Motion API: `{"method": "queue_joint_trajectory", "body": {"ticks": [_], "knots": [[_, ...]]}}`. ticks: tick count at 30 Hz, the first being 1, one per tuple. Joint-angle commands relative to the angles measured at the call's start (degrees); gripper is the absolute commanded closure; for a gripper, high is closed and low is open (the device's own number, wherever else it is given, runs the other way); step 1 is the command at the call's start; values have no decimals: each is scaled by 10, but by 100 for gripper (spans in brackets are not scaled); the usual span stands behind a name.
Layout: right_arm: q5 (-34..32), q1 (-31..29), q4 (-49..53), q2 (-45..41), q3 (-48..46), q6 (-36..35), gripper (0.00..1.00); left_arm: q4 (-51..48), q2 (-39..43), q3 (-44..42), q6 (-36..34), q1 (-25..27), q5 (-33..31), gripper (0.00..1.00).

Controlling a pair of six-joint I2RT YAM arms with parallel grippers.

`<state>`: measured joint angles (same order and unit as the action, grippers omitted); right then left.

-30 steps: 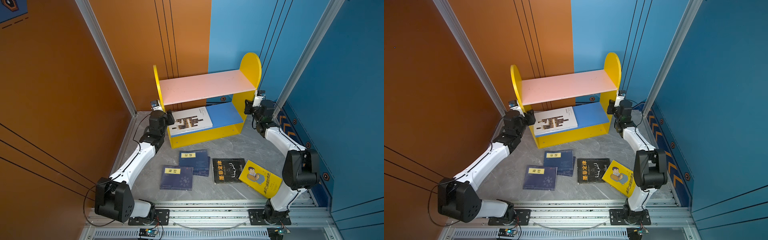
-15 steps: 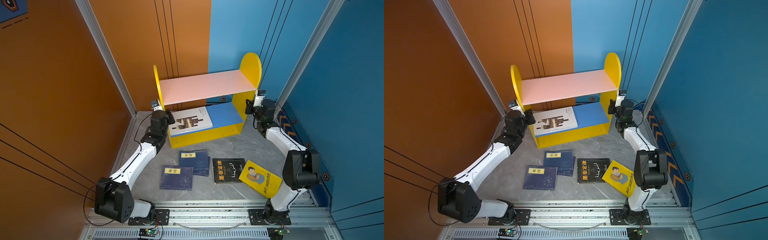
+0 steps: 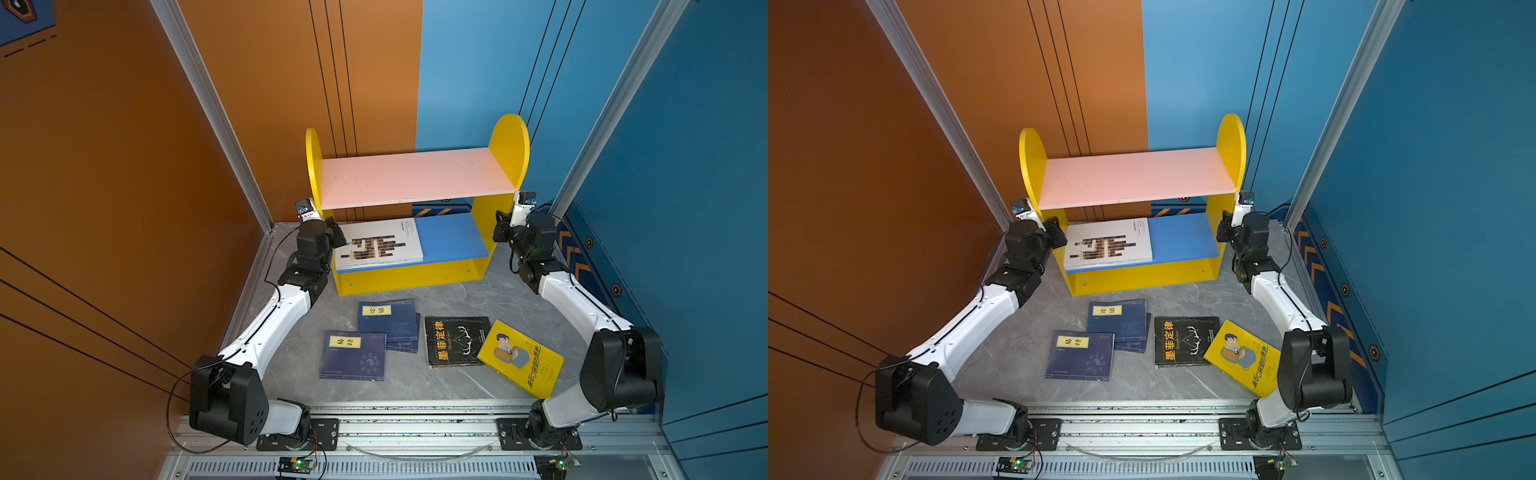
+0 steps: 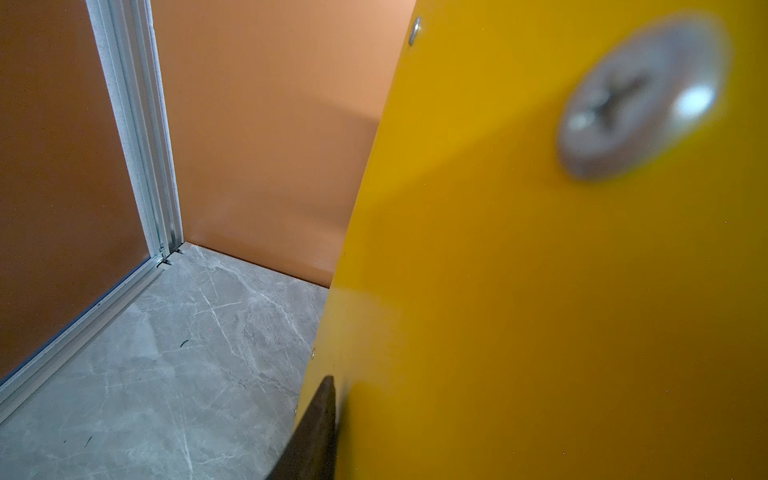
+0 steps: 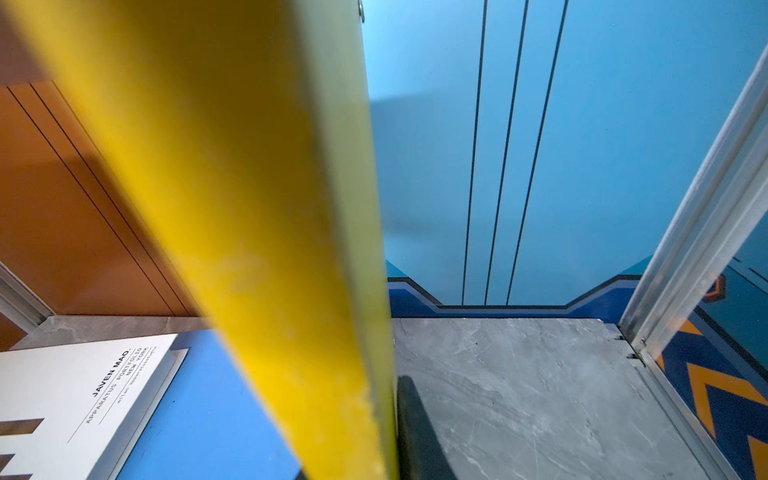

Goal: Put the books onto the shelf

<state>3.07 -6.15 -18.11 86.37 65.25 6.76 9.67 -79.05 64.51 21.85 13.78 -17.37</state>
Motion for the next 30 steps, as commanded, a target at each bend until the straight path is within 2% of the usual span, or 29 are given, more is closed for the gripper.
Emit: {"method": "queue_joint_trajectory", "body": {"ticks": [1,8,15,20,21,23,27,28,30], "knots": [[-34,-10,-1,-84,-5,46,100,-3,27,-11,-51,5,64,70],[-90,-13,41,-190,-75,68,100,9,40,-36,-39,-4,101,70],[-100,-17,96,-212,-81,74,100,17,55,-51,-27,-24,129,70],[-121,-25,111,-226,-85,74,98,16,69,-76,-21,-36,144,61],[-127,-25,115,-226,-84,74,88,14,72,-77,-21,-37,148,57],[-135,-25,120,-226,-84,75,56,9,79,-78,-21,-39,154,45],[-137,-31,155,-231,-67,78,40,-6,99,-90,-22,-38,155,25],[-144,-34,165,-235,-62,81,35,-10,108,-95,-21,-38,154,23],[-173,-41,194,-247,-53,89,20,-15,129,-112,-17,-36,160,19]]}}
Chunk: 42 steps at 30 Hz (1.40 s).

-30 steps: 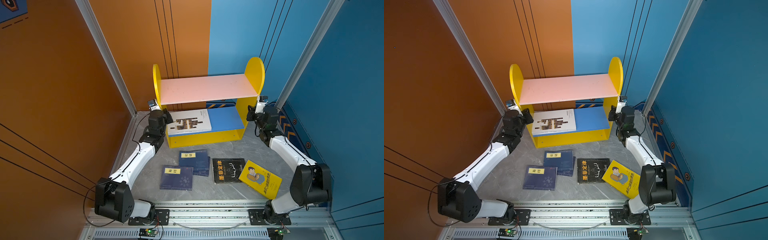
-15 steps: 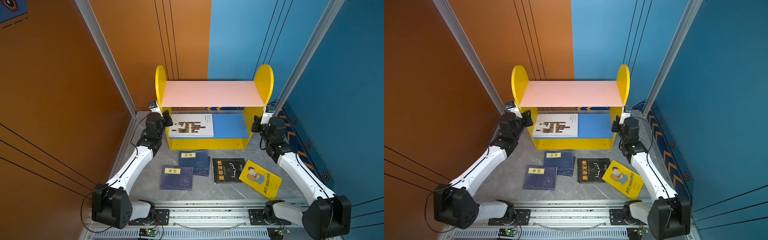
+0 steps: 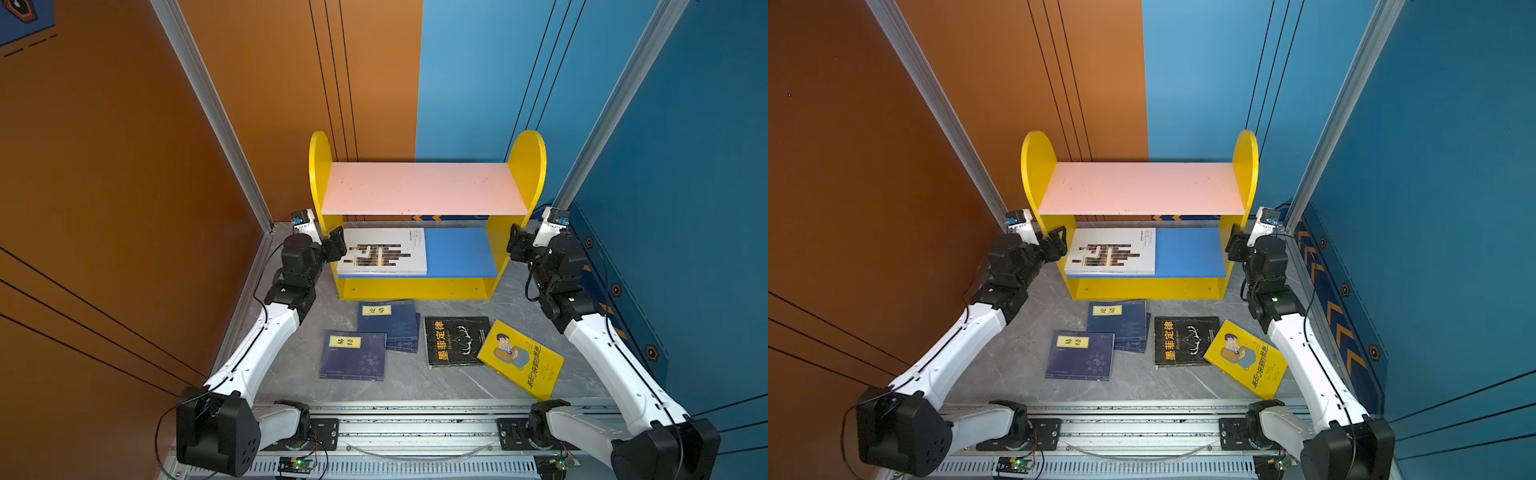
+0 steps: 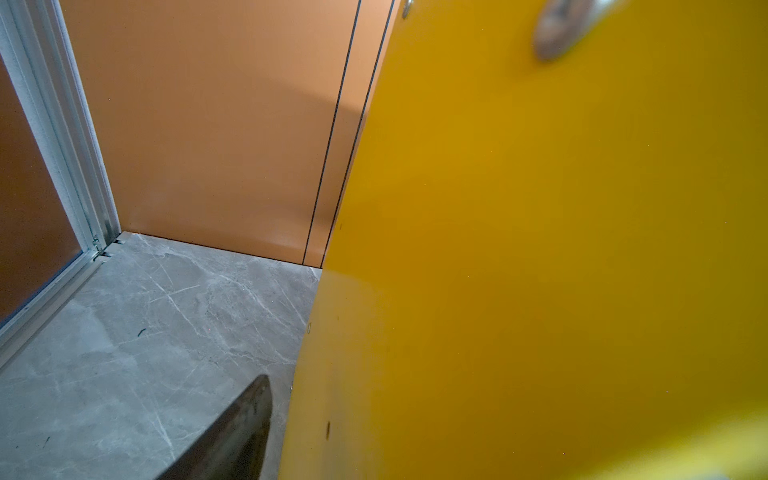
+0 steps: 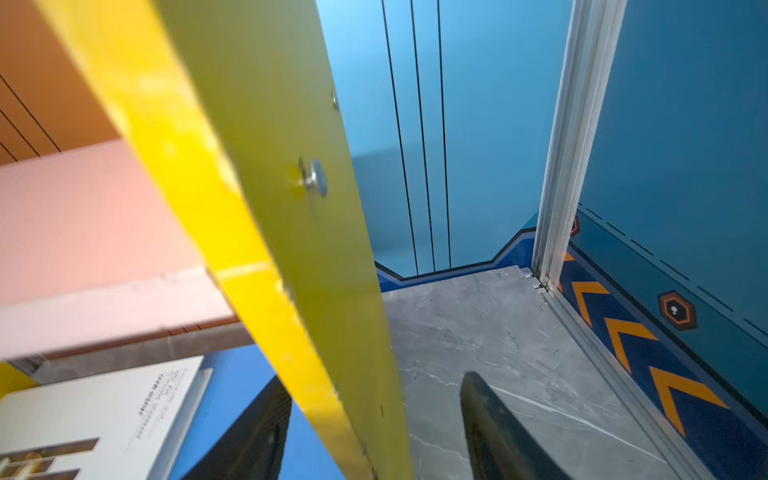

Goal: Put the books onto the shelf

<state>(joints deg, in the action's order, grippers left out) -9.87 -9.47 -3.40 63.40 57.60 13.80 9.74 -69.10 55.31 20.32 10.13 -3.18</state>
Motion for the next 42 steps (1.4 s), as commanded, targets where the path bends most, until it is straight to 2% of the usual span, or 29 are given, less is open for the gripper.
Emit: {"method": "queue_joint_trajectory", "body": {"ticks": [1,3,5,8,13,16,19,25,28,32,35,40,42], "knots": [[-57,-10,59,-24,28,24,17,-20,40,-27,-2,2,24,17],[-60,-13,82,-39,34,29,15,-38,63,-37,-3,4,38,15],[-56,-18,117,-54,45,39,15,-72,88,-44,-7,9,51,7],[-59,-35,176,-68,61,55,14,-133,117,-53,-22,19,80,2],[-72,-94,229,-87,52,84,12,-241,151,-70,-22,43,121,1],[-120,-150,267,-96,51,110,12,-291,178,-91,5,61,75,2],[-139,-190,308,-111,45,185,13,-349,213,-122,63,63,19,2],[-133,-324,217,-128,-94,364,14,-480,249,-169,171,49,-65,2],[-117,-377,171,-80,-127,413,14,-493,251,-203,204,26,-30,2],[-103,-441,202,2,-83,412,14,-508,258,-233,231,12,-11,2],[-44,-452,182,42,-81,409,12,-500,265,-262,249,6,1,2],[122,-433,35,105,-131,438,10,-453,258,-301,273,-1,51,2],[169,-433,-20,142,-140,450,10,-446,256,-307,275,-2,56,2]]}}
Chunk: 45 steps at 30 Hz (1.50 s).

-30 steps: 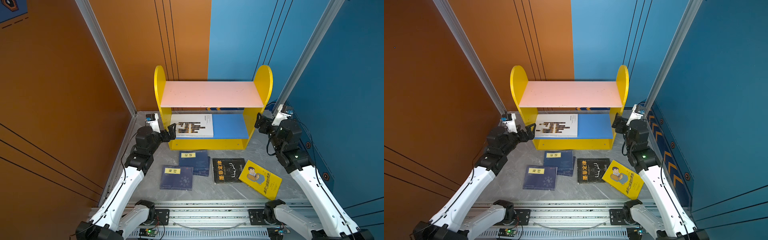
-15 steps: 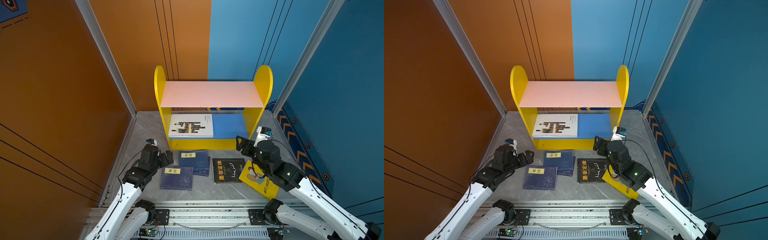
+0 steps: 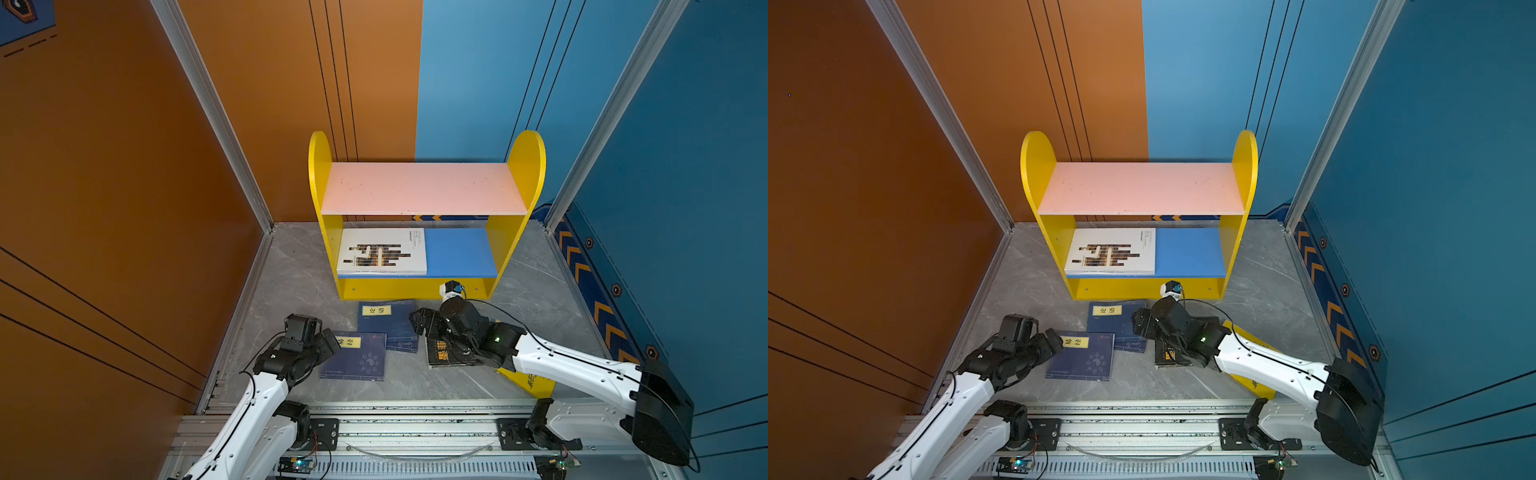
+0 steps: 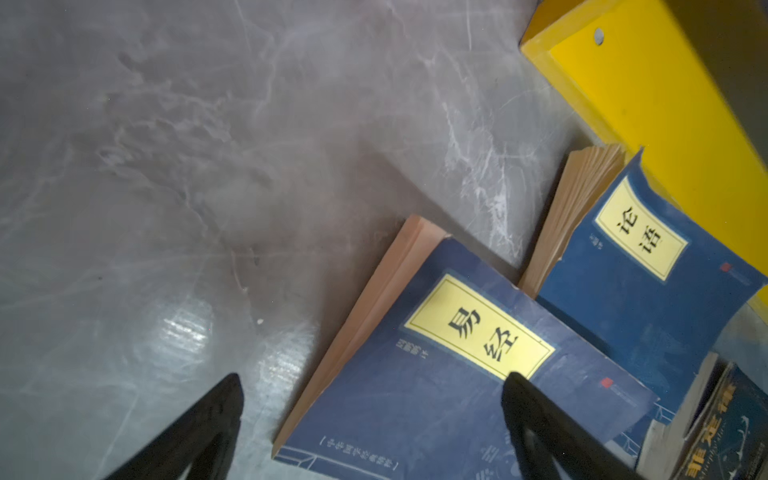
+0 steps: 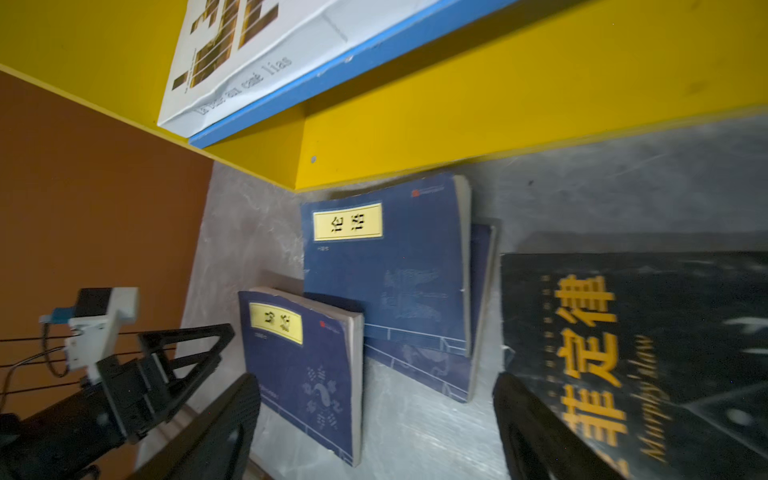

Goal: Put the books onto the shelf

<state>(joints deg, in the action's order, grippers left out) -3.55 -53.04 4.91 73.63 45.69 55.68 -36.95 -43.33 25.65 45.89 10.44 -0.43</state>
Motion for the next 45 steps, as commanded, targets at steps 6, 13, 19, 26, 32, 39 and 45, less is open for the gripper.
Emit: {"method": "queue_joint_trajectory", "body": {"ticks": [6,13,19,26,32,39,45], "knots": [[208,13,-170,138,-9,68,11,38,-1,-25,37,-6,44,2],[254,13,-178,198,-7,96,14,50,15,-48,61,-4,48,2],[287,11,-231,258,-10,127,19,77,53,-95,119,6,71,2],[313,12,-256,317,8,143,23,94,56,-106,130,13,82,1],[334,6,-285,320,24,132,24,156,41,-125,128,15,140,1],[339,3,-318,285,27,109,31,166,41,-125,129,17,157,1],[323,-2,-269,249,38,76,60,188,37,-118,130,17,167,1]]}}
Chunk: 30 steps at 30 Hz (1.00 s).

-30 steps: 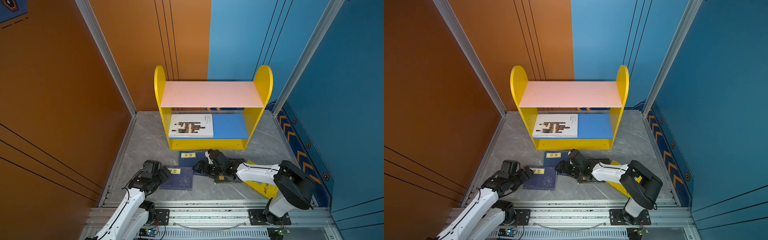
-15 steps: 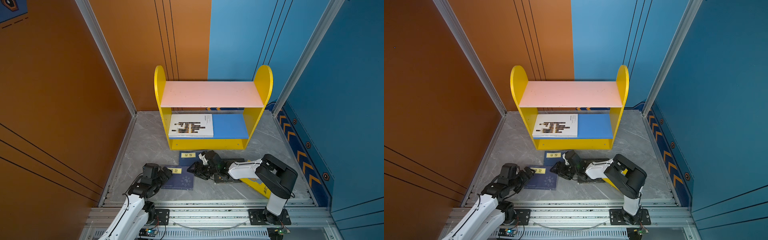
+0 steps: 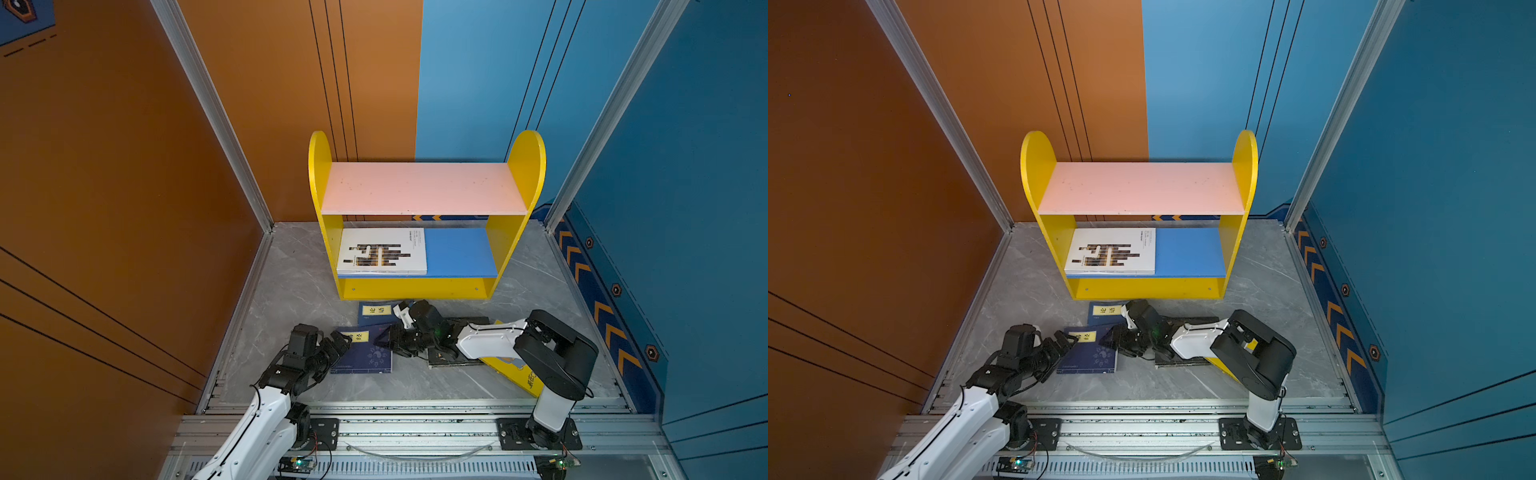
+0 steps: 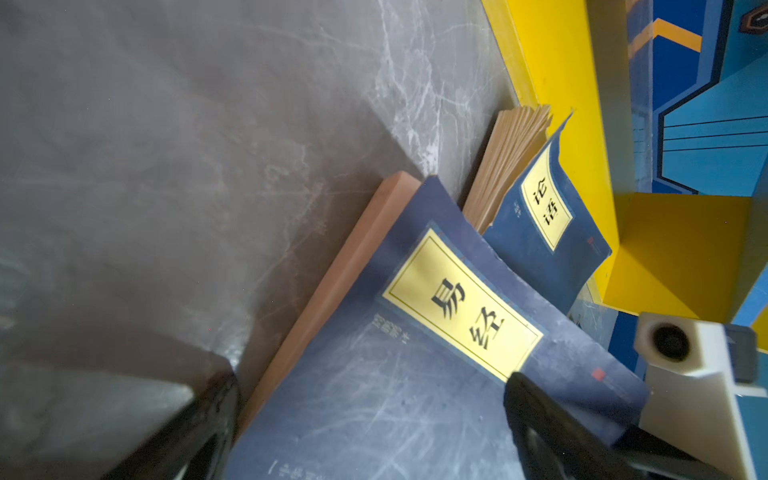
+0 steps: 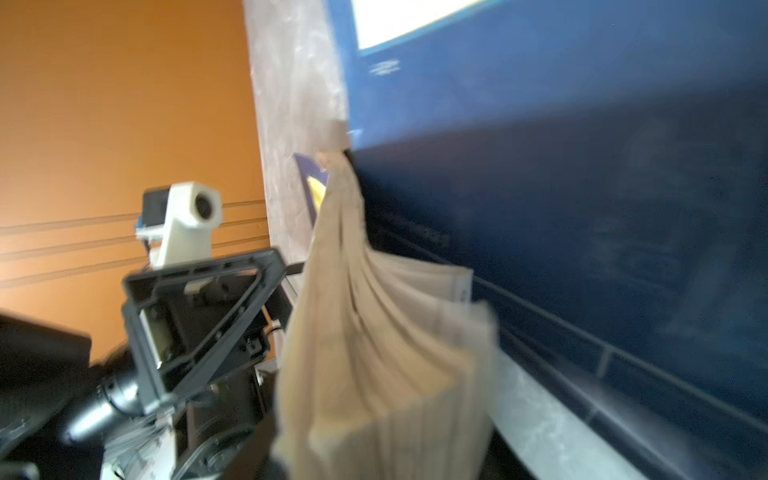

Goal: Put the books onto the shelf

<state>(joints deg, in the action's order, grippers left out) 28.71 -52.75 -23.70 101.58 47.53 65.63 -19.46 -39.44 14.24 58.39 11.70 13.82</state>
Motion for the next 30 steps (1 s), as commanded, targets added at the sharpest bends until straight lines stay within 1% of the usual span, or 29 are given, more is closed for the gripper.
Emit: {"method": "queue_joint_trajectory", "body": {"ticks": [1,7,8,14,18,19,21,24,27,28,30], "knots": [[-3,-4,23,-34,19,-25,65,13,-2,-2,4,4,24,0],[-10,4,38,-51,16,-24,81,8,-1,27,-14,-2,25,1],[-9,6,36,-54,17,-23,86,3,-1,37,-22,-4,26,1],[-1,28,26,-90,16,-14,96,-36,1,108,-78,-30,52,2],[15,55,51,-141,22,-21,96,-51,-6,167,-118,-65,99,2],[28,65,60,-154,27,-23,96,-57,-12,186,-134,-77,115,2],[54,83,67,-179,34,-23,96,-83,-33,225,-172,-95,141,2],[75,108,82,-218,43,-23,96,-117,-64,278,-214,-114,178,2],[76,146,98,-250,49,-28,95,-70,-80,295,-210,-124,255,2],[78,157,98,-257,51,-29,95,-38,-84,294,-197,-126,281,2],[87,177,90,-263,56,-26,95,13,-92,294,-171,-127,312,2]]}}
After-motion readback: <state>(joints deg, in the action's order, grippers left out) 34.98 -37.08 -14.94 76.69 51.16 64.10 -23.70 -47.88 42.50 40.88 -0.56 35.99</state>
